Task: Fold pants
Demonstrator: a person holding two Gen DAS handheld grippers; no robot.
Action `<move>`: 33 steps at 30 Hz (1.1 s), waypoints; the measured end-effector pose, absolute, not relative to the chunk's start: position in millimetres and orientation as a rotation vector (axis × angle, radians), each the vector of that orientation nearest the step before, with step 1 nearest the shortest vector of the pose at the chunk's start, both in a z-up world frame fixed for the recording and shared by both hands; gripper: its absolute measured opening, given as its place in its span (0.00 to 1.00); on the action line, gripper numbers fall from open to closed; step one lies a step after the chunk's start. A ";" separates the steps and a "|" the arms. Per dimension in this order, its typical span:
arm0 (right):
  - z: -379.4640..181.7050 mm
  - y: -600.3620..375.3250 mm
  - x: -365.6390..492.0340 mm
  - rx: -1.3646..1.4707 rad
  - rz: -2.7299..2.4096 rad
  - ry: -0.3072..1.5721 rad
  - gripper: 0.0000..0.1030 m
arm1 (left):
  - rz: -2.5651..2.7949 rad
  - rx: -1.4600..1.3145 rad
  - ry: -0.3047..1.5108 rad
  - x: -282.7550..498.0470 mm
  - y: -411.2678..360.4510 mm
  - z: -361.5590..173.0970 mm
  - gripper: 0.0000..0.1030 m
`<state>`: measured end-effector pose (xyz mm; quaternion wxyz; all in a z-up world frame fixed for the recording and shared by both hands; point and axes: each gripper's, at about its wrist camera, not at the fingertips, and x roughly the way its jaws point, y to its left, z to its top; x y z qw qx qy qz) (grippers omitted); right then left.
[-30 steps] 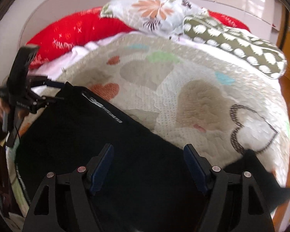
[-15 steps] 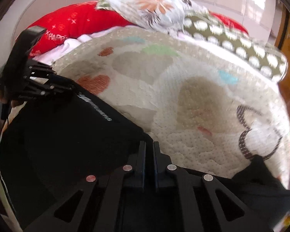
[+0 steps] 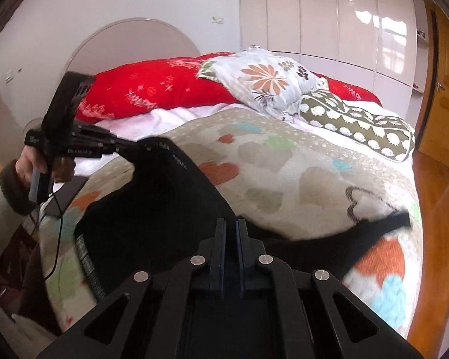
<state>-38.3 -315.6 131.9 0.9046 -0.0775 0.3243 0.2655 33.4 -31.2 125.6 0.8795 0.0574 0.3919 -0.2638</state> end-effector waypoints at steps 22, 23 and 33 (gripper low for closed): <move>54.9 -295.7 -133.9 -0.007 0.693 0.911 0.26 | -0.359 -0.122 0.890 -74.6 34.4 67.3 0.61; 64.6 -299.8 -131.5 0.007 0.688 0.883 0.41 | -0.343 -0.144 0.869 -76.4 40.7 71.2 0.64; 71.4 -334.3 -12.5 0.081 0.341 0.828 0.64 | -0.216 -0.152 0.916 -32.5 30.3 50.3 0.72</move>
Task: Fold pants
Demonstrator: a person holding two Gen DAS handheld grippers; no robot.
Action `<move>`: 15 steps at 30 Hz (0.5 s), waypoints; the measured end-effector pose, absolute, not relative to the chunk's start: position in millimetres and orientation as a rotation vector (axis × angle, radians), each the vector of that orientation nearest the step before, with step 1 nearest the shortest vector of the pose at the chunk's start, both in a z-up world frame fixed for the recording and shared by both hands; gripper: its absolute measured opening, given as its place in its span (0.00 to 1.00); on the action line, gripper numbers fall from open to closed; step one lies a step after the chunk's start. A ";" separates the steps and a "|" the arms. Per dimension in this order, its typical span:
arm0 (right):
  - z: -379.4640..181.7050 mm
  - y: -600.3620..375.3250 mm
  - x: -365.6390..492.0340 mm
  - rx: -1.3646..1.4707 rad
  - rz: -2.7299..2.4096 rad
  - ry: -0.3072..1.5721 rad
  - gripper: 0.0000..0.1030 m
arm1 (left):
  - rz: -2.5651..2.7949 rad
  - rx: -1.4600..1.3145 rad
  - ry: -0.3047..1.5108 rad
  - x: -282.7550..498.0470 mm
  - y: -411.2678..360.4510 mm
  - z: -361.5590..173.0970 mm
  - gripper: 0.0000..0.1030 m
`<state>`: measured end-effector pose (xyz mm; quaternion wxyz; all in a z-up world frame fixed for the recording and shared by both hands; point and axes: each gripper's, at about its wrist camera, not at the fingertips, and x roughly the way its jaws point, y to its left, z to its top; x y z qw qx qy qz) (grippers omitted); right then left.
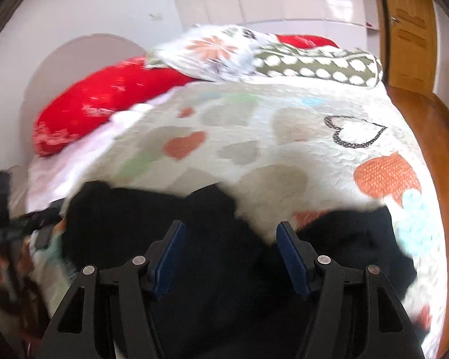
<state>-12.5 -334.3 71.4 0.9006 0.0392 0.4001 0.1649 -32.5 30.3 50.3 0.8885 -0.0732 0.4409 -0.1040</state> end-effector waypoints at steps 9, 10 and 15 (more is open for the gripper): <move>31.3 -298.3 34.2 0.005 0.444 0.970 0.08 | -0.220 -0.150 0.947 -23.6 24.6 43.1 0.37; 37.1 -299.2 31.0 0.016 0.459 0.947 0.07 | -0.223 -0.148 0.942 -27.3 26.3 45.7 0.35; 52.8 -308.2 23.8 0.074 0.435 0.874 0.07 | -0.213 -0.142 0.915 -49.3 37.3 50.0 0.34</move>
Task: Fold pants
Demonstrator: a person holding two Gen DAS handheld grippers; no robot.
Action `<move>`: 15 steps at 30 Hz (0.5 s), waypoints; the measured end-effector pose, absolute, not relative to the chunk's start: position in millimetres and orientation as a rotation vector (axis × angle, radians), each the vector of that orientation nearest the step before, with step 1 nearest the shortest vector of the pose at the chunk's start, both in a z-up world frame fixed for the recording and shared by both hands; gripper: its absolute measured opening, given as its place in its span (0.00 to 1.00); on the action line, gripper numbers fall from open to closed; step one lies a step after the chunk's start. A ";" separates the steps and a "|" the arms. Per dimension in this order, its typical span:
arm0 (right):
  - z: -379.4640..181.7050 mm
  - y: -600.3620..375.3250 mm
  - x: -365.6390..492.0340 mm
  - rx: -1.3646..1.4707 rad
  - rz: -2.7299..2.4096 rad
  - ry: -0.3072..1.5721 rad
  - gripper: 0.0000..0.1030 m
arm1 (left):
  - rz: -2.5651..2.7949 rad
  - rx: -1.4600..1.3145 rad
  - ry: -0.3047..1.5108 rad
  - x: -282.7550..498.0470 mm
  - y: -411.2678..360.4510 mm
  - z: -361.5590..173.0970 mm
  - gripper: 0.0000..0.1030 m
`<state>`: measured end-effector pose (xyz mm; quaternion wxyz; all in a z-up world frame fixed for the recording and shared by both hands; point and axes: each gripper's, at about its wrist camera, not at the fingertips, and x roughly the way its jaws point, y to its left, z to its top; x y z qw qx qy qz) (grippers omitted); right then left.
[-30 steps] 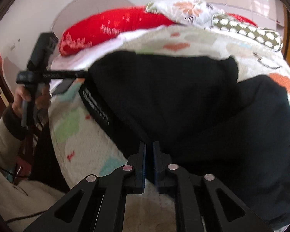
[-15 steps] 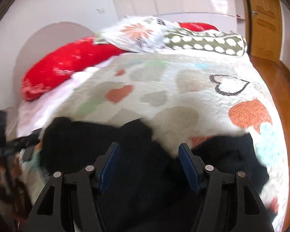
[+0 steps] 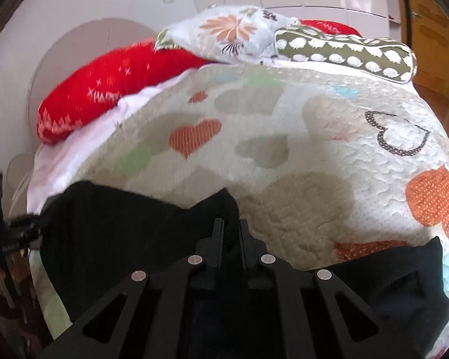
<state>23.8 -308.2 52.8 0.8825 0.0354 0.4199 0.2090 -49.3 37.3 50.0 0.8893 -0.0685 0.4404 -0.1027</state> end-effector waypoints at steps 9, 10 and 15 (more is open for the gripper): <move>38.4 -311.1 24.1 0.102 0.380 0.916 0.33 | -0.150 -0.149 0.931 -50.2 35.9 43.7 0.44; 45.5 -318.2 17.0 0.115 0.375 0.897 0.39 | -0.138 -0.146 0.926 -51.7 36.7 47.0 0.46; 75.2 -358.9 -32.5 0.149 0.324 0.823 0.56 | -0.075 -0.149 0.862 -64.3 39.4 66.8 0.56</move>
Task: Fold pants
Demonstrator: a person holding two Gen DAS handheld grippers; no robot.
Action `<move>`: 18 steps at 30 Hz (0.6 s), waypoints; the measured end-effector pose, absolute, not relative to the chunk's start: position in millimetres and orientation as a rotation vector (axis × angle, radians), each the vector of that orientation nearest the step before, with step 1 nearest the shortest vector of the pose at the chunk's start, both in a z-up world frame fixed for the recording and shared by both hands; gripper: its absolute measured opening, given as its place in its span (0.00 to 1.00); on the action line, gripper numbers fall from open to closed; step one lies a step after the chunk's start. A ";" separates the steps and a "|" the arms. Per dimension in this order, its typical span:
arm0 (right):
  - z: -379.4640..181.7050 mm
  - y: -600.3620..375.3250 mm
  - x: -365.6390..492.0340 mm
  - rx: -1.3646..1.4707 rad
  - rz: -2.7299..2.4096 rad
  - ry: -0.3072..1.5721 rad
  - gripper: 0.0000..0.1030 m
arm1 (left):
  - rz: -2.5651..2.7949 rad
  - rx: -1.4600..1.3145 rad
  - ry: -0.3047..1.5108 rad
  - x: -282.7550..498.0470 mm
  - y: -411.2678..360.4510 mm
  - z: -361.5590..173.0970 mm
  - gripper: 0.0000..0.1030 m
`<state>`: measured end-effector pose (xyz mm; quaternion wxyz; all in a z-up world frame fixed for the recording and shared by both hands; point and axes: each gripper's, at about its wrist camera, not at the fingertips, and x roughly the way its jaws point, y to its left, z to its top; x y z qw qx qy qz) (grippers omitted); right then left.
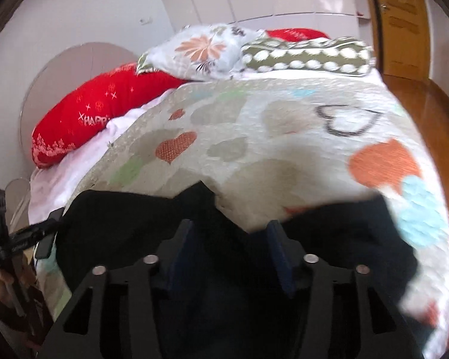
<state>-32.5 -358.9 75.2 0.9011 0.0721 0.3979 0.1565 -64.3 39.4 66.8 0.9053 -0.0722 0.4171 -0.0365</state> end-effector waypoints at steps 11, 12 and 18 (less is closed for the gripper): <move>47.1 -449.2 -84.2 0.279 0.079 0.880 0.61 | -0.267 -0.125 0.826 -76.2 -34.3 85.5 0.69; 44.9 -452.9 -83.4 0.288 0.067 0.879 0.61 | -0.284 -0.118 0.834 -75.7 -42.5 84.3 0.69; 26.8 -479.2 -66.5 0.452 0.064 0.860 0.61 | -0.381 -0.061 0.912 -73.3 -91.2 64.1 0.69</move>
